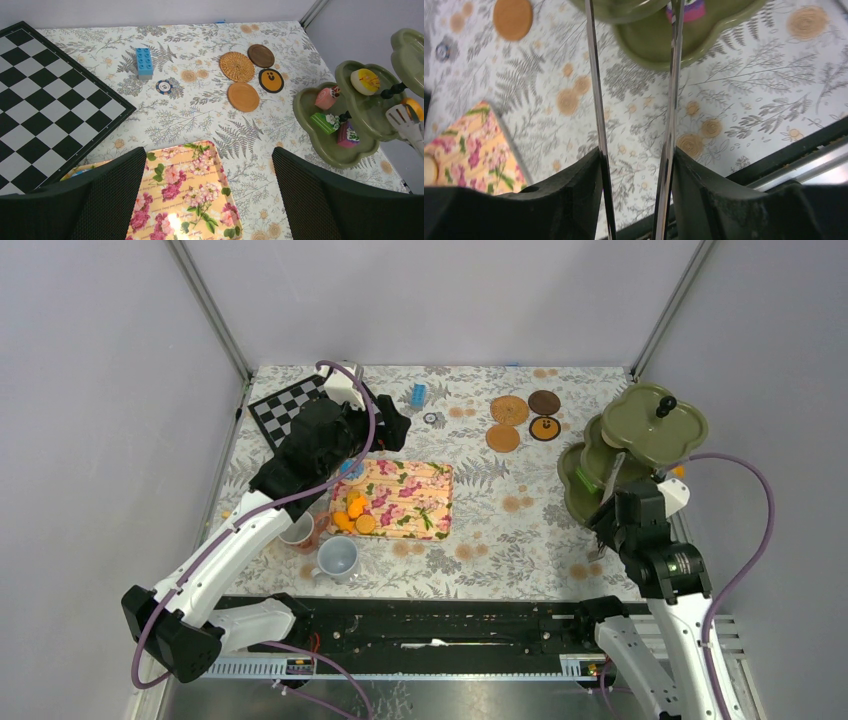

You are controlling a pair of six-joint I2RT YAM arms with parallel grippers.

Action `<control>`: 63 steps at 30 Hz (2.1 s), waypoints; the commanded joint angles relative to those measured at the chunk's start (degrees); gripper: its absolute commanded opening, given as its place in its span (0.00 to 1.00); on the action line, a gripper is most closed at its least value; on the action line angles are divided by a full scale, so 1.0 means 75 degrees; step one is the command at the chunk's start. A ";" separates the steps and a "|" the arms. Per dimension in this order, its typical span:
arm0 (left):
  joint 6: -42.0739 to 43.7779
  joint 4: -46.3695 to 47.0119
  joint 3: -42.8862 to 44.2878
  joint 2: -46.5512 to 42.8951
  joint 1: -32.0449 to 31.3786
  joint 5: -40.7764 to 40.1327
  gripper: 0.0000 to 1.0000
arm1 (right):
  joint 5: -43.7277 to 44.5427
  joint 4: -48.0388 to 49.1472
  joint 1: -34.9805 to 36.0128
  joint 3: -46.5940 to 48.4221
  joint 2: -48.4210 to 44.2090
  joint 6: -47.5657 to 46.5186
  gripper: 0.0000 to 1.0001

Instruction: Serve the afternoon tea

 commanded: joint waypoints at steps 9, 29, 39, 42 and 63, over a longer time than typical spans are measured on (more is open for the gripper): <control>-0.0042 0.0203 0.0205 -0.0061 0.0035 0.0071 0.99 | -0.5202 0.1719 -0.0029 -0.0211 0.0208 -0.2185 0.55; 0.0121 0.0157 0.0173 -0.0229 0.0087 -0.0504 0.99 | -0.3169 0.5800 0.4703 0.1701 0.6151 -0.2684 0.58; 0.0181 0.0182 0.0124 -0.0263 0.0155 -0.0766 0.99 | -0.1583 0.5372 0.6266 0.4257 0.9024 -0.4175 0.61; 0.0141 0.0211 0.0087 -0.0315 0.0196 -0.0829 0.99 | -0.1160 0.5142 0.6569 0.4569 0.9480 -0.4390 0.62; -0.0604 0.0494 -0.0614 -0.1589 0.0380 -0.3508 0.99 | -0.1177 0.6567 0.6923 0.3733 0.9677 -0.4212 0.62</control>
